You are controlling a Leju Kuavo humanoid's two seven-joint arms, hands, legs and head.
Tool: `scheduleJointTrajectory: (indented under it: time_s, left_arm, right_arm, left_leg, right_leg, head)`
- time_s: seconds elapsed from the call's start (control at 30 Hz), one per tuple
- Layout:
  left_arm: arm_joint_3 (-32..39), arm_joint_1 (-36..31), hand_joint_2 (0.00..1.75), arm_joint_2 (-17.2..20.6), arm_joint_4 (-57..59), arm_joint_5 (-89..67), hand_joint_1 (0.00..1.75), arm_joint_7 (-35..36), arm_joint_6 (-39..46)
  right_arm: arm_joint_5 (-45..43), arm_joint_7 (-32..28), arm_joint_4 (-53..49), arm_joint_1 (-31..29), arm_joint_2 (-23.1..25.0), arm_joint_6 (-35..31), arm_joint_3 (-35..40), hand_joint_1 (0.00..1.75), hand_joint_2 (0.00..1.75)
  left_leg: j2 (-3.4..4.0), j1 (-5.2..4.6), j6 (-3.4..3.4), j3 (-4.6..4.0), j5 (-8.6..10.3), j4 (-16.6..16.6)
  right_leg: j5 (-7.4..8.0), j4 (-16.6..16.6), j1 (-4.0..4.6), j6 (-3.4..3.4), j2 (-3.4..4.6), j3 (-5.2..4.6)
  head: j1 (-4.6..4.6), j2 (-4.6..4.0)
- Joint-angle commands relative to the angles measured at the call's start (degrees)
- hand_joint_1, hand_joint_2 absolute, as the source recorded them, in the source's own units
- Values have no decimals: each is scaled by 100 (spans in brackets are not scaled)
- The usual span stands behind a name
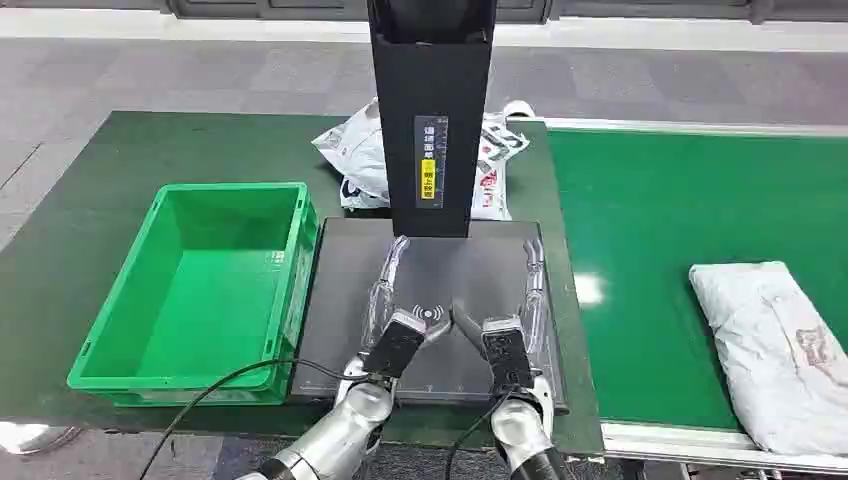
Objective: Moved the parcel from conveyor to table for the left to box.
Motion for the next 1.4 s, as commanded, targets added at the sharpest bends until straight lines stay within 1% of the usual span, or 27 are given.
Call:
scheduleJointTrajectory:
  time_s: [0.03,0.17,0.27,0.33,0.4,0.47,0.77,0.8,0.87,0.9,0.93,1.0,1.13,1.17,1.2,1.23,1.33,1.4]
  left_arm:
    - [200,-19,175,19,252,58,0,-168,-213]
    - [235,-13,175,54,227,46,0,-168,-247]
    - [391,-17,175,108,183,75,0,-168,-263]
    - [503,-14,175,187,134,-18,0,-168,-246]
    - [570,-16,175,229,130,-44,0,-168,-274]
    - [665,-33,175,260,161,-79,0,-168,-313]
    - [683,-37,175,266,161,-89,0,-168,-328]
    - [692,-36,175,245,178,-104,0,-168,-303]
    - [736,-68,175,219,291,-194,0,-168,-375]
    - [767,-85,175,192,344,-188,0,-168,-395]
    - [782,-115,175,149,454,-196,0,-168,-450]
    - [751,-90,175,119,472,-251,0,-168,-417]
    - [738,-38,175,130,405,-205,0,-168,-399]
    - [735,-60,175,148,402,-205,0,-168,-352]
    - [757,-77,175,154,412,-174,0,-168,-334]
    - [768,-82,175,170,401,-157,0,-168,-301]
    - [765,-33,175,186,350,-137,0,-168,-245]
    - [767,-8,175,194,336,-117,0,-168,-218]
  right_arm:
    - [-40,19,114,-64,-97,2,39,0,175]
    - [-18,19,134,-82,-112,2,-1,0,175]
    - [116,19,124,-83,-134,2,-205,0,175]
    - [506,19,293,-134,-148,2,-545,0,175]
    - [709,19,402,-177,-190,2,-754,0,175]
    - [1140,19,575,-277,-197,2,-1164,0,175]
    - [1107,19,610,-313,-230,2,-1160,0,175]
    - [1214,19,623,-317,-192,2,-1235,0,175]
    - [2068,19,551,-335,-65,2,-2145,0,175]
    - [2164,19,575,-339,-96,2,-2298,0,175]
    - [2601,19,609,-349,-80,2,-2812,0,175]
    - [3025,19,626,-309,-110,2,-3282,0,175]
    - [4261,96,593,-335,-187,2,-4540,0,175]
    - [4756,246,563,-373,-205,2,-4908,0,175]
    - [5065,420,657,-431,-274,2,-5116,0,175]
    - [5504,727,758,-486,-371,2,-5353,0,175]
    - [6129,1381,1033,-519,-708,2,-5726,0,175]
    - [6365,1605,1088,-500,-849,2,-5886,0,175]
  left_leg:
    - [5,2,0,0,4,-3]
    - [12,4,1,2,6,-7]
    - [11,0,1,3,7,-9]
    - [9,1,1,2,6,-7]
    - [5,2,1,4,6,-6]
    - [8,2,2,5,14,-15]
    - [14,2,0,2,8,-7]
    - [13,-1,0,3,6,-6]
    - [7,0,0,2,6,-4]
    - [9,1,0,2,9,-7]
    - [2,-3,1,2,6,-3]
    - [-8,-2,2,0,8,-2]
    - [-19,0,6,1,14,-8]
    - [-13,0,4,-1,8,0]
    - [-8,-3,5,1,10,-2]
    - [-12,-3,3,-2,6,5]
    - [-15,-9,4,0,11,-1]
    - [-14,-11,4,2,9,0]
  right_leg:
    - [6,-5,3,-3,3,0]
    - [11,-10,6,-3,8,1]
    - [10,-10,2,-3,7,1]
    - [8,-7,2,-2,7,0]
    - [8,-7,3,-2,3,3]
    - [17,-19,3,-3,5,5]
    - [13,-10,3,-3,11,0]
    - [10,-7,0,-3,10,0]
    - [8,-5,1,-2,5,0]
    - [12,-9,2,-4,6,0]
    - [6,-3,-2,-1,0,1]
    - [5,-4,-2,0,-10,3]
    - [13,-21,1,1,-21,12]
    - [8,-11,0,1,-15,8]
    - [10,-13,-3,2,-10,7]
    - [7,-7,-5,4,-13,6]
    - [14,-13,-9,5,-16,9]
    - [12,-14,-10,6,-15,11]
  head:
    - [0,0]
    - [0,0]
    - [0,0]
    - [0,0]
    - [-2,0]
    - [0,0]
    - [0,0]
    - [0,0]
    - [0,0]
    - [0,0]
    - [0,0]
    - [0,0]
    - [0,0]
    - [0,0]
    - [0,0]
    - [0,0]
    - [0,0]
    - [0,0]
